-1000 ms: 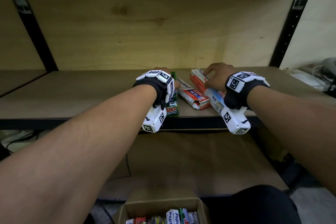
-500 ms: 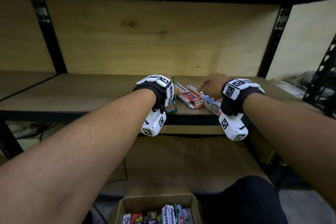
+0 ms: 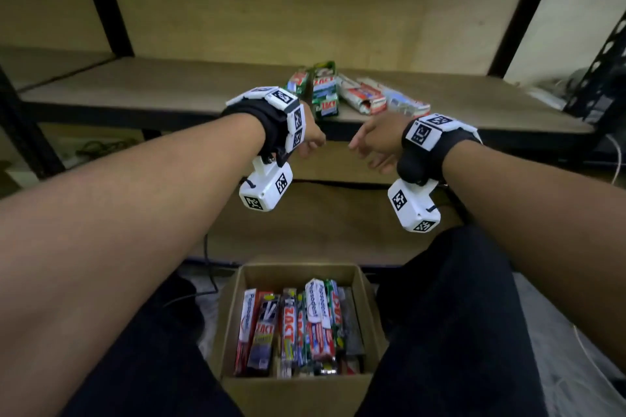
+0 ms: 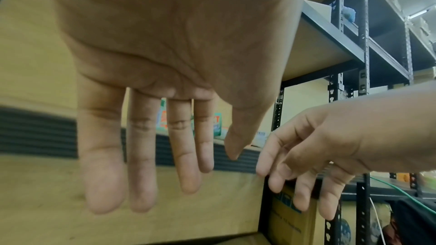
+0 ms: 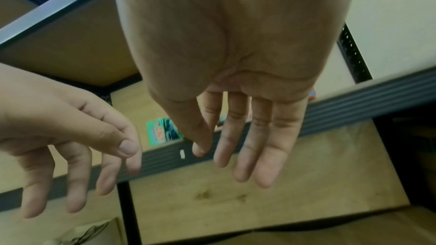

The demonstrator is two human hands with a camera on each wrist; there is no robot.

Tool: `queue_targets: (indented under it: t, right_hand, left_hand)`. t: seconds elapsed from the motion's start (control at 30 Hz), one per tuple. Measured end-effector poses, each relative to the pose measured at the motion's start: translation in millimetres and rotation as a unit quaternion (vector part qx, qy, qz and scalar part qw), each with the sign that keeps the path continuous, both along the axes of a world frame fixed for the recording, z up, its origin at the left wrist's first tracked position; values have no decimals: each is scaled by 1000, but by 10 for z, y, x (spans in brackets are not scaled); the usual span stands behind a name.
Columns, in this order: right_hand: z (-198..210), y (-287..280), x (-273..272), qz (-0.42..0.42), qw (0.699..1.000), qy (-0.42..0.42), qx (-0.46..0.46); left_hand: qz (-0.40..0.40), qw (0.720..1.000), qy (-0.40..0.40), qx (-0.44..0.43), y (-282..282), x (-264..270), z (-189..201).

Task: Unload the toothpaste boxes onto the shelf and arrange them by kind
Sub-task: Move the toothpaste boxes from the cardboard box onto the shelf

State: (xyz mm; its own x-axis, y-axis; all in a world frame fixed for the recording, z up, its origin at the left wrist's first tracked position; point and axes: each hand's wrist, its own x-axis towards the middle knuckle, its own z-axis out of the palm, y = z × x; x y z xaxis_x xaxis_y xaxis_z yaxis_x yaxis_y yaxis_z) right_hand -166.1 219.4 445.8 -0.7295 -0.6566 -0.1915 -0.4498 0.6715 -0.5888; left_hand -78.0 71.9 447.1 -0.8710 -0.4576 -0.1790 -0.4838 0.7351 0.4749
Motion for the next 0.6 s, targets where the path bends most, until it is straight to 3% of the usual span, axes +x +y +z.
queue_targets:
  t: [0.17,0.43,0.53,0.6]
  right_hand:
    - [-581,-130,168,33,998,-37,40]
    - [-1505,-502,140,66,987,-85,120]
    - [-1848,-622,79,64,979,-146,130]
    - [-2076,-682,40,58,980,-132,139]
  left_hand:
    - [6,998,-58,10,-72,355,-549]
    - [59,983,-136,104,-389,605,-1726]
    - [82,970,-163,164,-532,638,-2126]
    - [99,963,-170,185,-627,653,-2352]
